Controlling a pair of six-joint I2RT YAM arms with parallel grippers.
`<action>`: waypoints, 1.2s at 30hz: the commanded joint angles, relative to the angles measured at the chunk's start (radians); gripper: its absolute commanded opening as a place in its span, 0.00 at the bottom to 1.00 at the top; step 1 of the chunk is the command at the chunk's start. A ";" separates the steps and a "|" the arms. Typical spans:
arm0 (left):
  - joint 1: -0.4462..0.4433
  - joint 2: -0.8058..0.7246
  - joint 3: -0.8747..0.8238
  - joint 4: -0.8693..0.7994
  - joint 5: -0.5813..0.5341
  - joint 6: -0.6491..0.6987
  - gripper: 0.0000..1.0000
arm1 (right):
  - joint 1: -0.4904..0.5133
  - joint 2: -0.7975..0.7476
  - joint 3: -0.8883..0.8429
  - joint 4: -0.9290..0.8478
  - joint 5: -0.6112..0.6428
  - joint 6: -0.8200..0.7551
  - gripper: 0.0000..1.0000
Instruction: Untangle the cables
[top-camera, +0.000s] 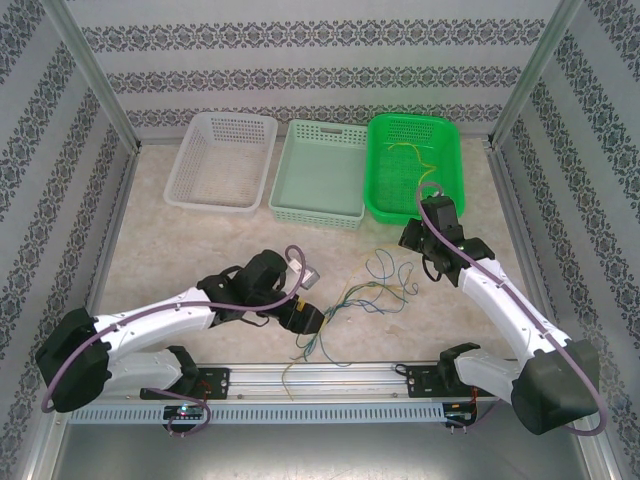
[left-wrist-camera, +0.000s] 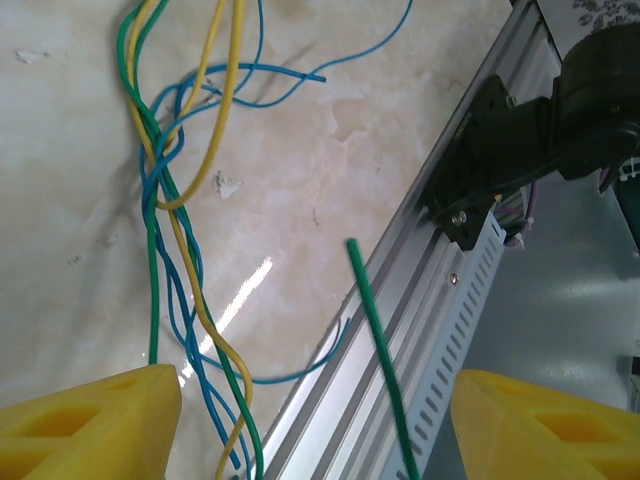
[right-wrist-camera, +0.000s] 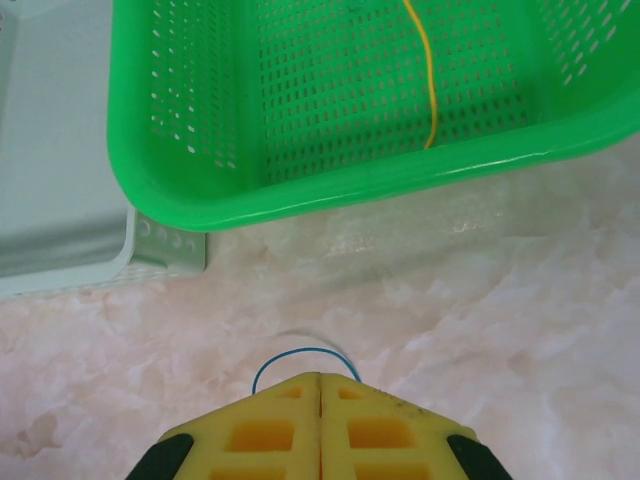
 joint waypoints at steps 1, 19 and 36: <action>-0.017 -0.051 -0.004 -0.057 -0.034 0.015 0.73 | -0.011 0.005 0.029 -0.022 0.042 0.023 0.00; -0.052 -0.031 0.039 -0.114 -0.040 -0.014 0.74 | -0.019 0.059 0.073 -0.021 0.044 0.026 0.00; 0.063 -0.011 0.113 -0.269 -0.367 0.085 0.00 | -0.074 0.000 0.005 -0.020 0.067 0.030 0.00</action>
